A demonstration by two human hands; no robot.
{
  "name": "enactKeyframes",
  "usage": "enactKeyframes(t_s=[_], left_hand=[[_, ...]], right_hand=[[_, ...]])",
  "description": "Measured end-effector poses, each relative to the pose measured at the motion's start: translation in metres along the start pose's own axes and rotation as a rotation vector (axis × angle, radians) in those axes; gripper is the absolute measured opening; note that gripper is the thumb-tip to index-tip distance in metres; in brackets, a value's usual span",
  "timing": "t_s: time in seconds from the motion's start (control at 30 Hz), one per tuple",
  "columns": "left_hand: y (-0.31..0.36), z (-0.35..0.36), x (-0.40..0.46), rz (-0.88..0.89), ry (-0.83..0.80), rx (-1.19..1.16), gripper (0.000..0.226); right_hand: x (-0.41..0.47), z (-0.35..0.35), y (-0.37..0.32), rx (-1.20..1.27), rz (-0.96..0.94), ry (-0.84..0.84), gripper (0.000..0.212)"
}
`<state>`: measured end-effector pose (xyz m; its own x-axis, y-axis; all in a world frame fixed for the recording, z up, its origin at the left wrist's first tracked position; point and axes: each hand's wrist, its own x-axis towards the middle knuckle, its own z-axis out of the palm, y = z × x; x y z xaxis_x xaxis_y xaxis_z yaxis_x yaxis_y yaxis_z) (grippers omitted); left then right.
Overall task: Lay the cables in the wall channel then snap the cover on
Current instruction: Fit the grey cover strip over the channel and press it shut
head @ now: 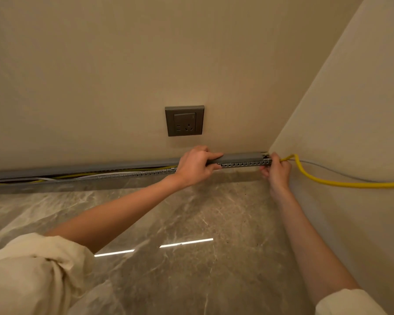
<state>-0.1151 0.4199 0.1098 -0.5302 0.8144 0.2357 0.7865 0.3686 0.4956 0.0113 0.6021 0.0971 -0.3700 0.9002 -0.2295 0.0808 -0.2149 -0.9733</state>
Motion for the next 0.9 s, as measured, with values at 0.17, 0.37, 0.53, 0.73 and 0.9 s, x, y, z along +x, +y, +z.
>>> enactKeyframes(t_s=[0.17, 0.37, 0.53, 0.73, 0.9], left_hand=[[0.012, -0.017, 0.003, 0.027, 0.049, -0.016, 0.035], [0.031, -0.025, 0.007, 0.048, 0.011, 0.007, 0.033], [0.043, -0.038, 0.014, 0.041, 0.014, -0.005, 0.030], [0.059, -0.040, 0.018, 0.024, -0.026, -0.047, 0.026], [0.060, -0.040, 0.018, -0.004, -0.023, -0.072, 0.027]], right_hand=[[-0.009, 0.013, -0.014, 0.187, 0.023, 0.081, 0.026], [-0.018, 0.029, -0.027, 0.329, 0.110, 0.217, 0.018], [-0.021, 0.034, -0.042, 0.447, 0.122, 0.232, 0.016], [-0.030, 0.040, -0.049, 0.760, 0.113, 0.156, 0.036], [-0.032, 0.042, -0.051, 0.961, 0.178, 0.052, 0.040]])
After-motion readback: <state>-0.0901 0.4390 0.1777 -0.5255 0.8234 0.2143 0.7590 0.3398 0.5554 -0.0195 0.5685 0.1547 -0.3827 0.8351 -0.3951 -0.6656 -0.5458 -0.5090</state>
